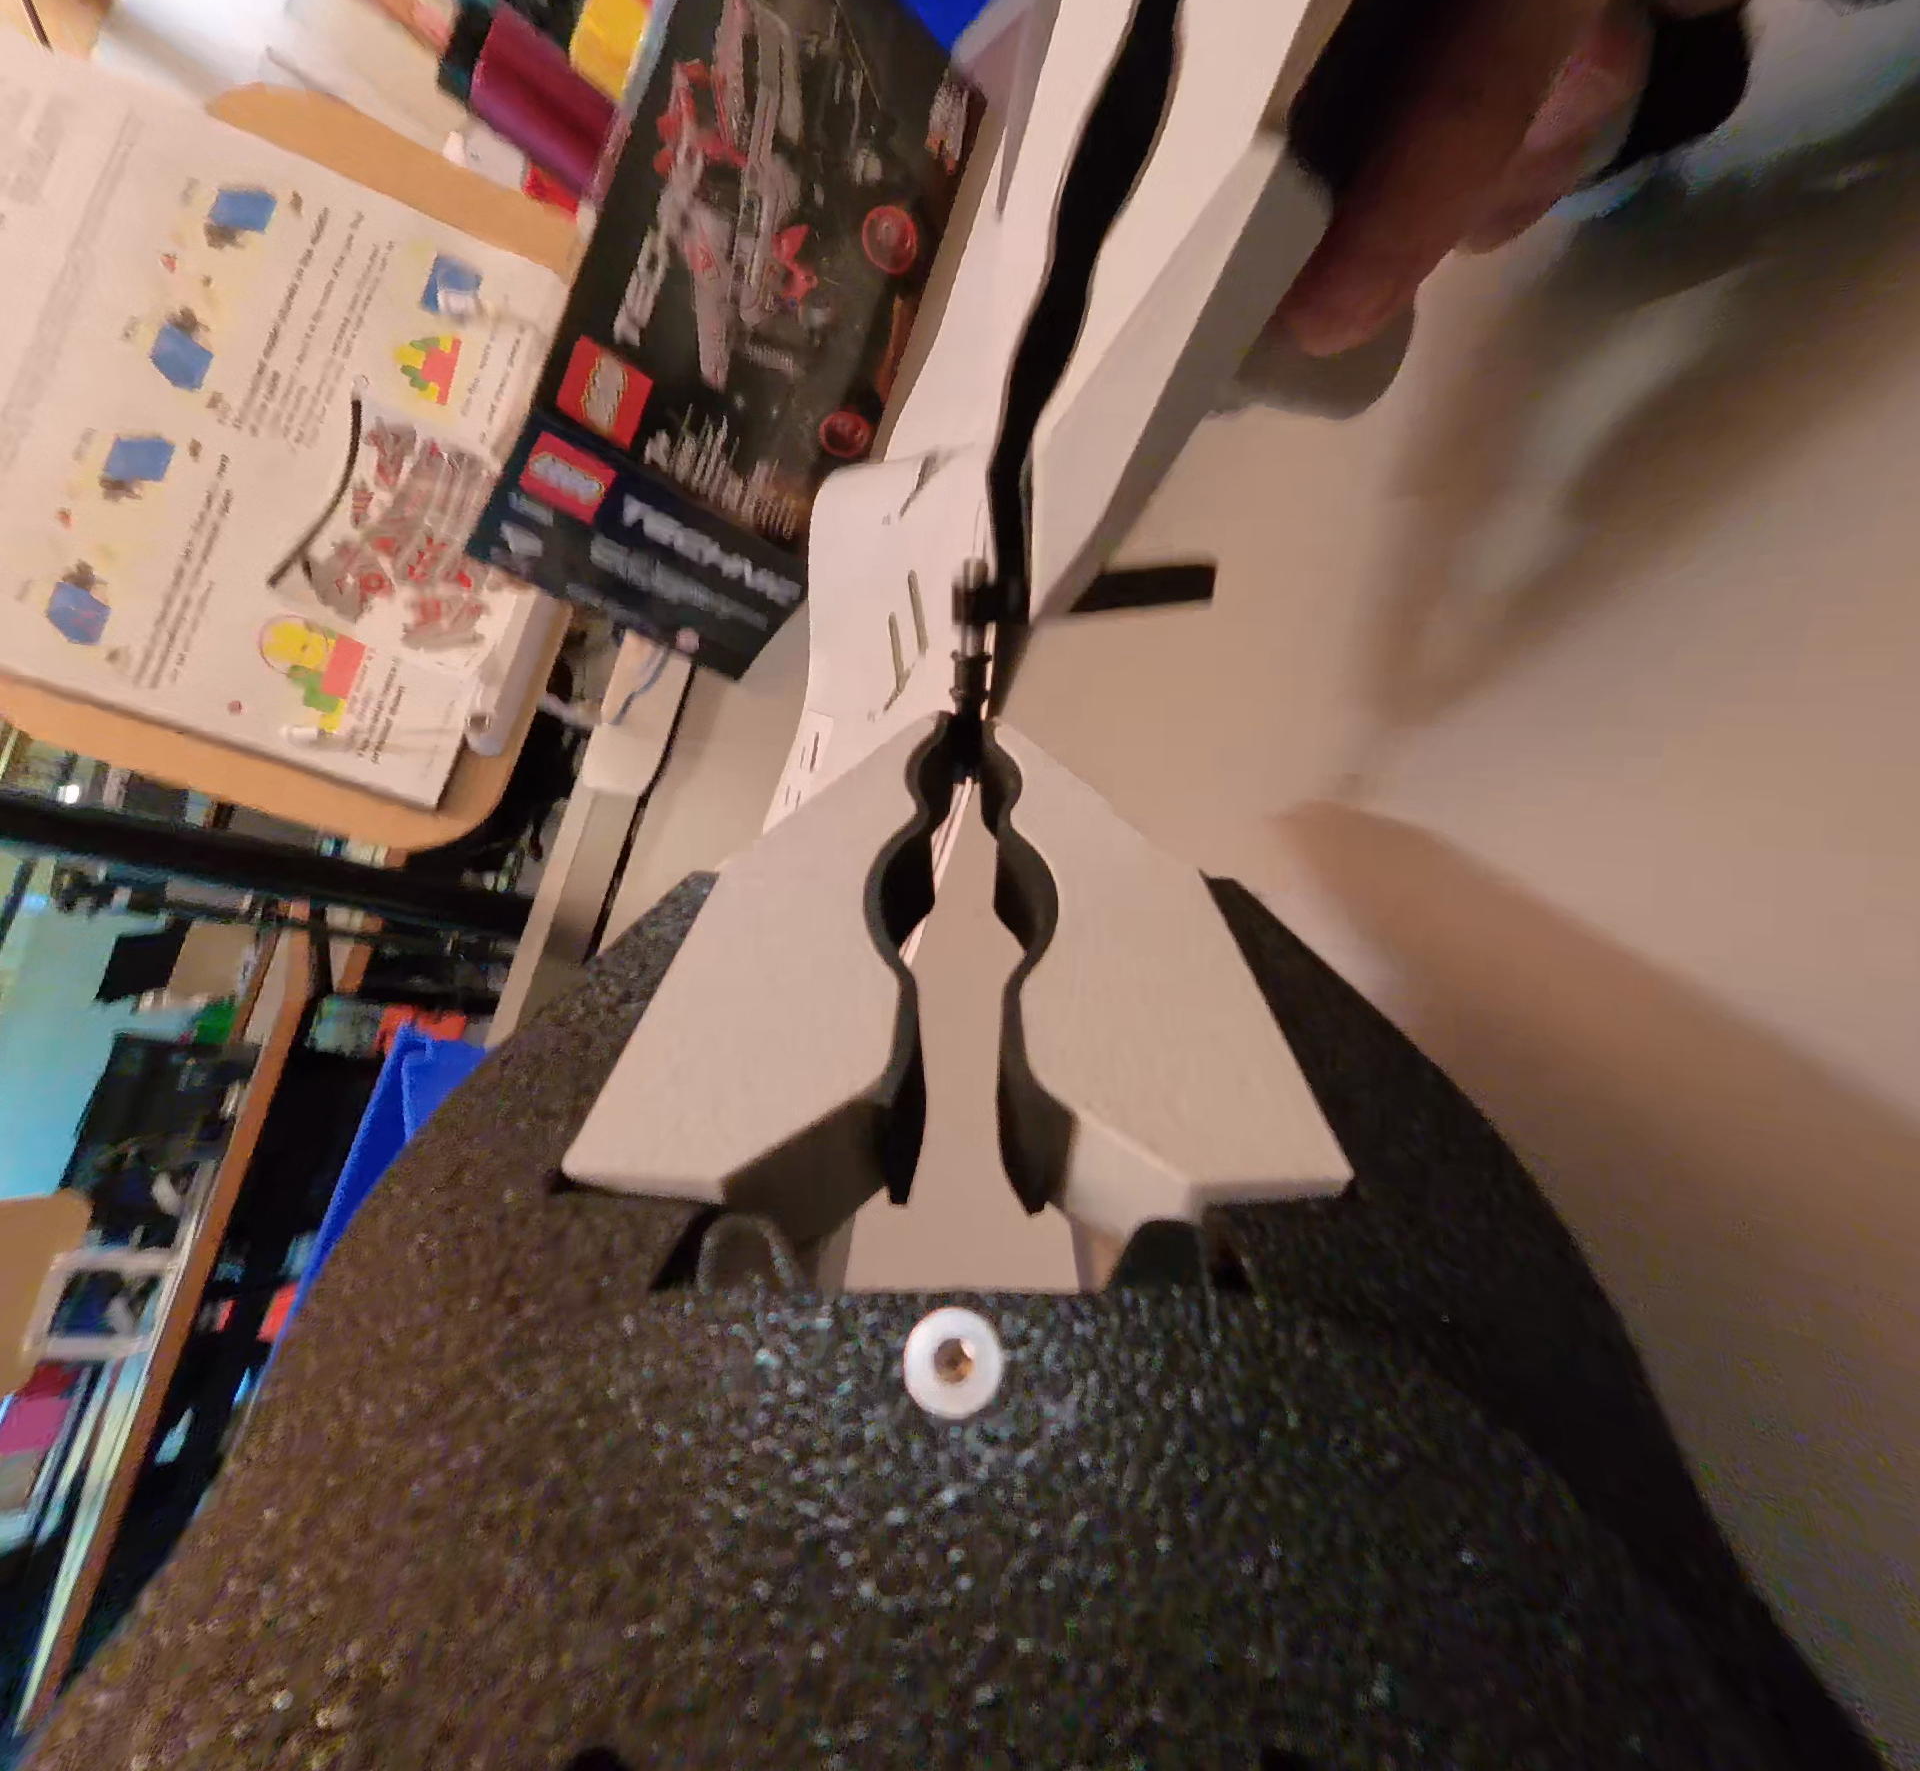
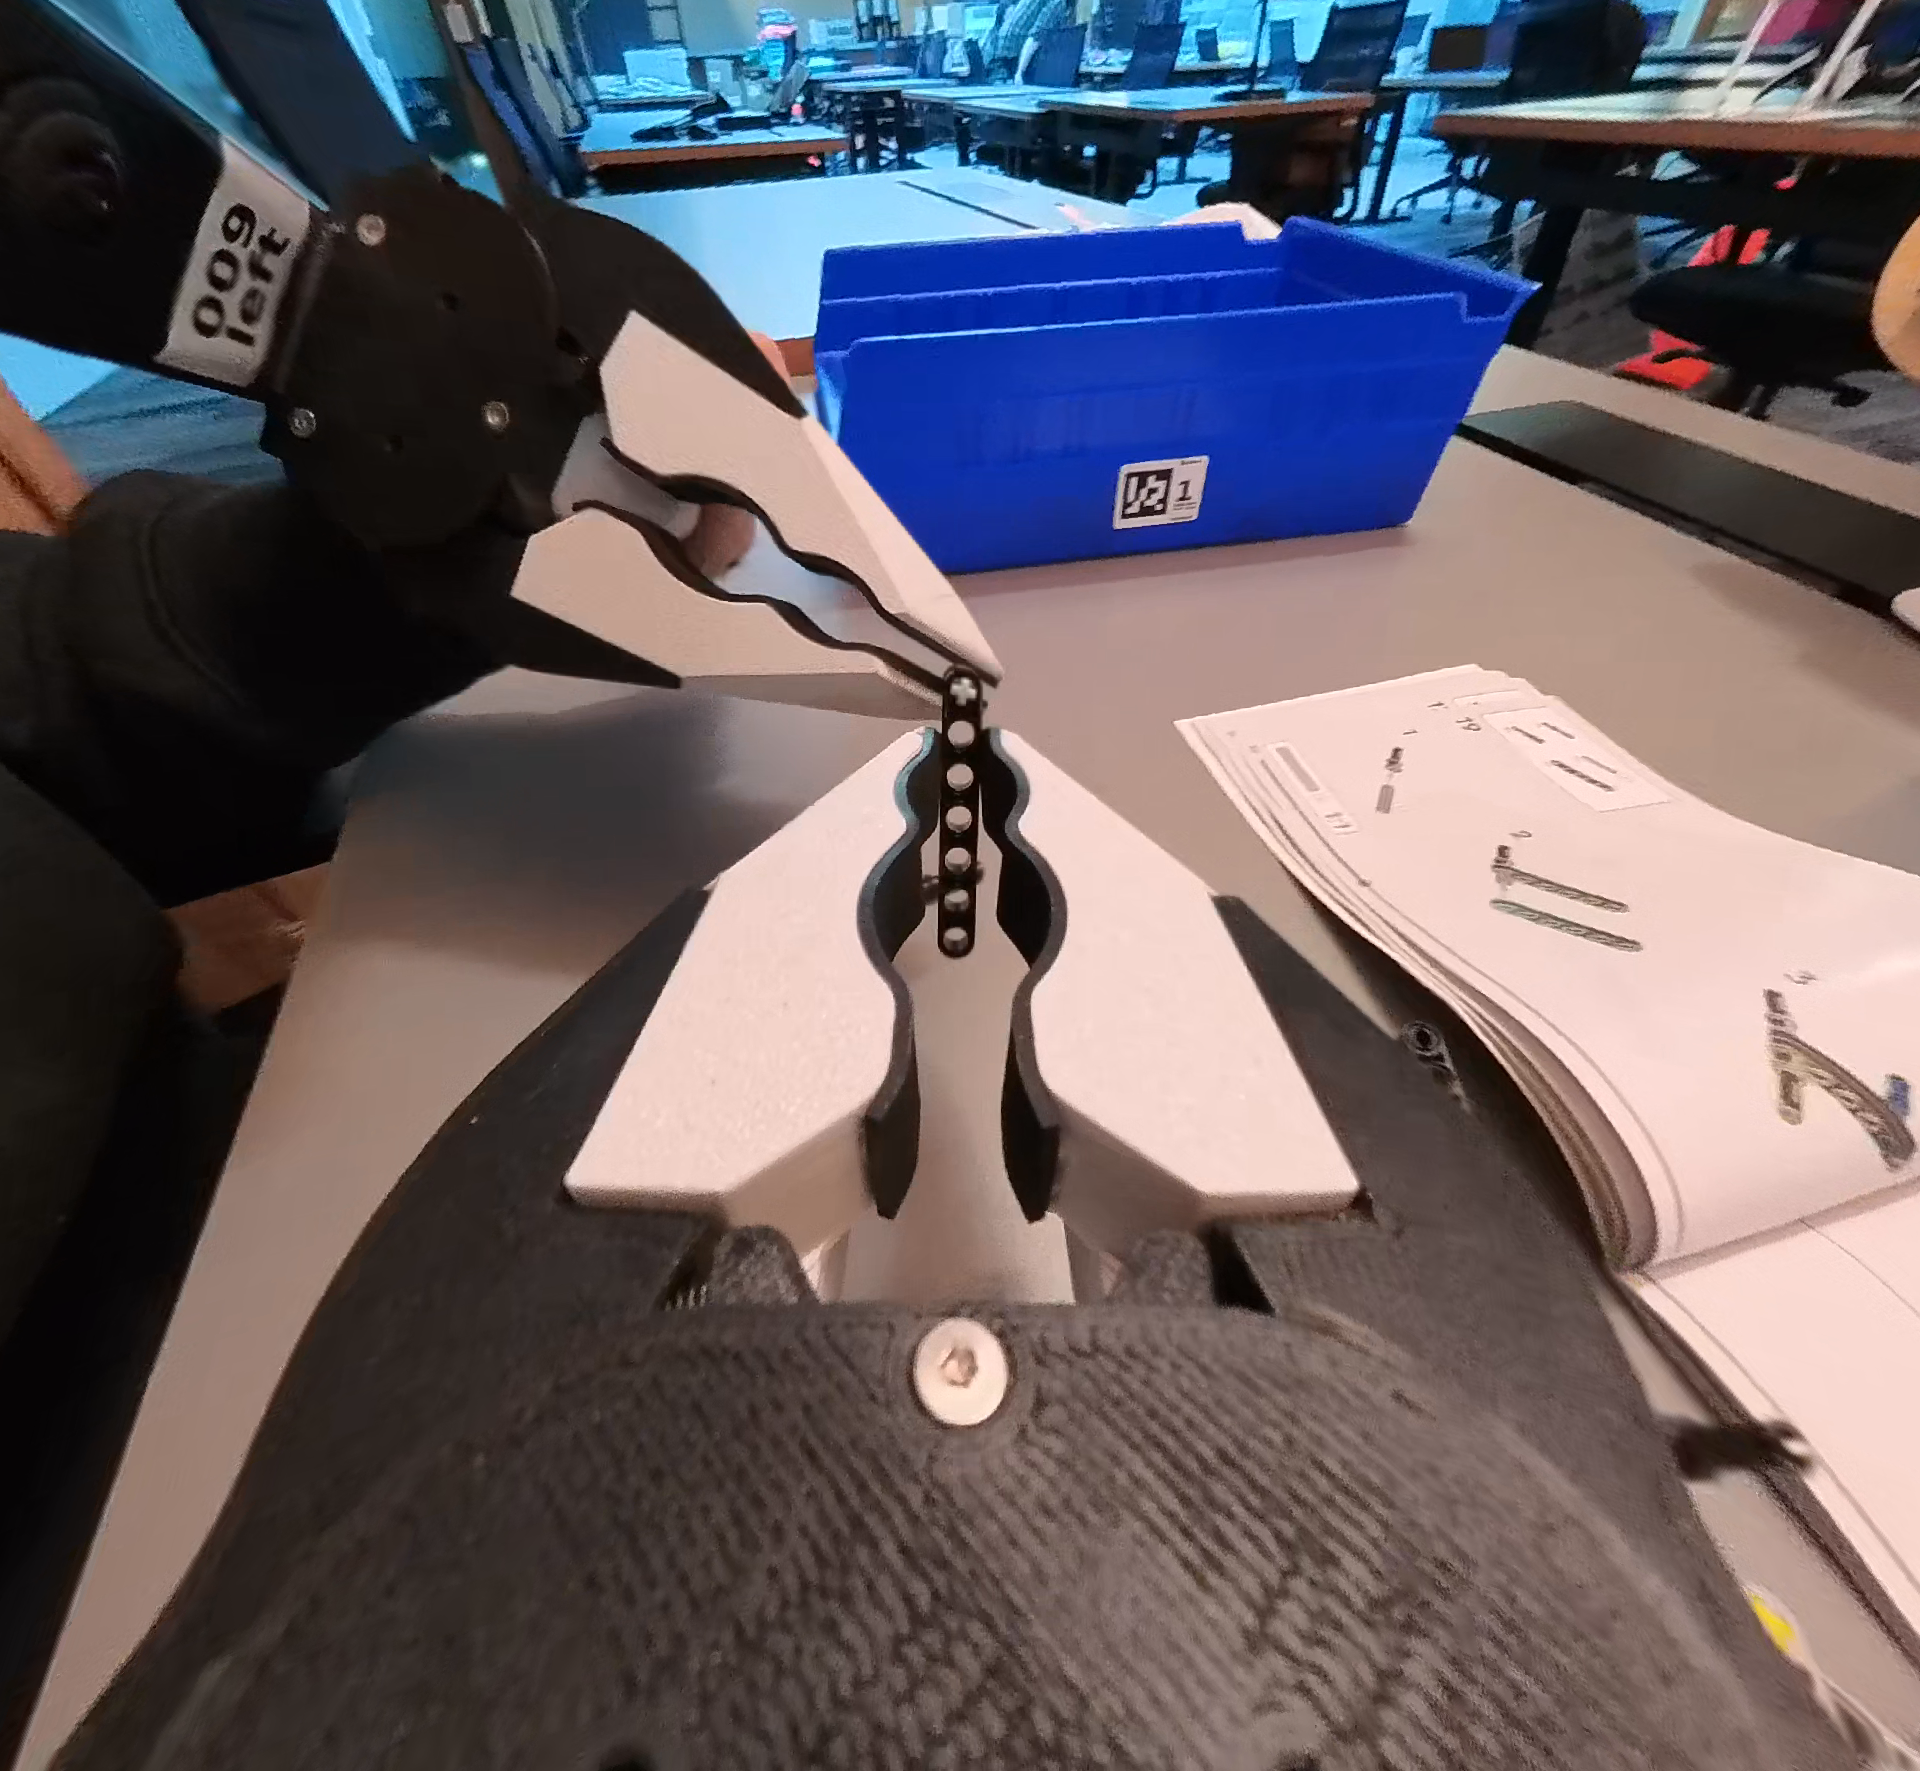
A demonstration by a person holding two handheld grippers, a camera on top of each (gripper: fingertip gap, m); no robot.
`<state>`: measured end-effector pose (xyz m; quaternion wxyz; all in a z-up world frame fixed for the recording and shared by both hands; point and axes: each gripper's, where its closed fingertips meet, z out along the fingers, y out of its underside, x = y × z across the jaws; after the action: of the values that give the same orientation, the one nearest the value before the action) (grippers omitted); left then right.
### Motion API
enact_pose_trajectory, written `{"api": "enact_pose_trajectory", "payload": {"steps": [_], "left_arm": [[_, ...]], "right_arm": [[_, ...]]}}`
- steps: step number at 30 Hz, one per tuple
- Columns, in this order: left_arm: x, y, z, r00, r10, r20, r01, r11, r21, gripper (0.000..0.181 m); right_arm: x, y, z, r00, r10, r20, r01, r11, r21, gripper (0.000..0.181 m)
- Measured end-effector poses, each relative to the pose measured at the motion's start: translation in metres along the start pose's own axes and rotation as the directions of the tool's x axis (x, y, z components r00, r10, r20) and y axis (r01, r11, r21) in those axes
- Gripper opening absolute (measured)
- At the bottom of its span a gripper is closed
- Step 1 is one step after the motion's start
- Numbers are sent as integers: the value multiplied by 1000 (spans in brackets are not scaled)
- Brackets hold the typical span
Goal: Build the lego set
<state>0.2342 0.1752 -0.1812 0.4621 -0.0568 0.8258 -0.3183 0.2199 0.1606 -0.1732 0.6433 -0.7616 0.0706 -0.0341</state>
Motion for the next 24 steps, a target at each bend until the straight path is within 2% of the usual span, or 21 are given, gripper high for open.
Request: {"api": "enact_pose_trajectory", "payload": {"steps": [6, 13, 15, 19, 22, 24], "left_arm": [[2, -1, 1, 997, 79, 12, -79, 996, -38, 2], [-1, -5, 0, 999, 38, 36, -38, 999, -3, 2], [-1, -7, 0, 999, 8, 39, -9, 1000, 24, 2], [-3, -13, -3, 995, -99, 11, 97, 990, 101, 16], [-3, -8, -3, 990, -143, -10, 143, 985, 97, 19], [1, -7, -2, 988, -146, -40, 149, 984, 95, 7]], "right_arm": [[-1, 4, 2, 998, -58, -21, 58, 997, -41, 5], [0, -2, 2, 997, -71, -25, 71, 997, 10, 5], [0, -3, 1, 996, -88, -27, 89, 996, 21, 5], [0, -4, 0, 990, -131, -44, 133, 991, 27, 5], [2, -1, 1, 986, -159, -56, 159, 987, 0, 5], [1, 2, 3, 984, -170, -56, 169, 985, -19, 5]]}}
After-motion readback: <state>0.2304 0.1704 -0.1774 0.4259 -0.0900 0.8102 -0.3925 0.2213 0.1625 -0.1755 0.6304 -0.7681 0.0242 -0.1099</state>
